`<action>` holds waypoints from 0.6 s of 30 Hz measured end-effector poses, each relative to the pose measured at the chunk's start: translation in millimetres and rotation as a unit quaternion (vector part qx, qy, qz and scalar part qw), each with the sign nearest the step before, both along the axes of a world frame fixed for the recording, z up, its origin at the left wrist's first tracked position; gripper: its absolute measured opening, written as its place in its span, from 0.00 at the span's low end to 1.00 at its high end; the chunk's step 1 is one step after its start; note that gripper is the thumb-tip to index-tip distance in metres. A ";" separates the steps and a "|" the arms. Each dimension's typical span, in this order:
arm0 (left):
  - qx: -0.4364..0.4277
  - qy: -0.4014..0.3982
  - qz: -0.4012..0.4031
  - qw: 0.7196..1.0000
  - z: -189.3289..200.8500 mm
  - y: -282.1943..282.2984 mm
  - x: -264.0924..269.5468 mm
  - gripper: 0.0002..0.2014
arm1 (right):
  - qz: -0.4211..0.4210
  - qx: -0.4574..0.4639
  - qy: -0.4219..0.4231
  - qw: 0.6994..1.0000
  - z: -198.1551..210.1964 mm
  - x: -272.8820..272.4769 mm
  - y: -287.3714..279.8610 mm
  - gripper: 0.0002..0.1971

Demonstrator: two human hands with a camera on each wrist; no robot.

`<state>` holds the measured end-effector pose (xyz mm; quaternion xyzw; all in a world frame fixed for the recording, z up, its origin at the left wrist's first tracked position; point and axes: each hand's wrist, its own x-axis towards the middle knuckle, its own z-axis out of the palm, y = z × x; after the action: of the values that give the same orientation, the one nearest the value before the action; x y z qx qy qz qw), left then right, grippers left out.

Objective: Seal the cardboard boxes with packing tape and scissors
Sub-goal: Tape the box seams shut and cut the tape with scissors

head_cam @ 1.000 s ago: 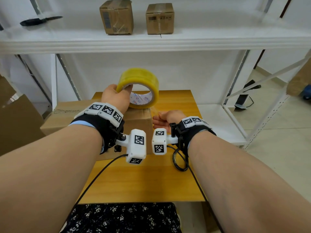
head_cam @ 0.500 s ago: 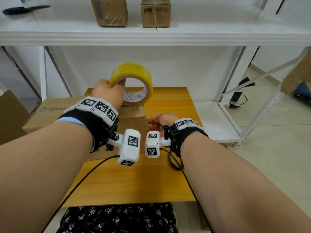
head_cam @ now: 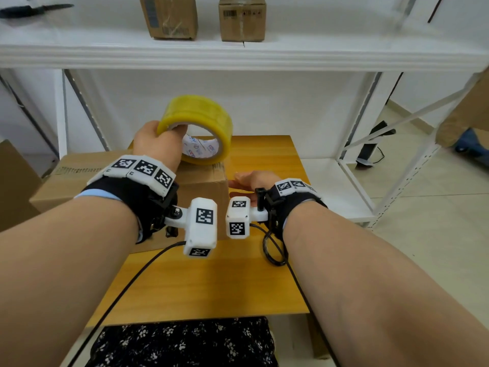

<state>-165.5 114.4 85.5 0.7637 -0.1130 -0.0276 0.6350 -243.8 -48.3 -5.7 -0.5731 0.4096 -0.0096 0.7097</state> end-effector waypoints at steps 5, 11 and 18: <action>-0.037 0.012 0.016 0.999 1.7 -1.3 -2.6 0.07 | 0.047 -0.035 0.011 0.998 -1.1 0.6 -6.2 0.13; -0.038 0.000 0.028 0.999 1.9 -1.4 -4.1 0.12 | 0.064 -0.078 0.062 0.993 -7.5 15.4 -7.8 0.14; -0.002 -0.023 0.046 0.999 -1.0 -3.3 1.7 0.13 | 0.033 -0.025 0.018 0.999 -5.4 12.3 -15.3 0.11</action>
<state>-163.8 111.1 84.4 0.7672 -0.0923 0.0193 0.6345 -231.5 -63.6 -11.1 -0.6040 0.4029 0.0141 0.6875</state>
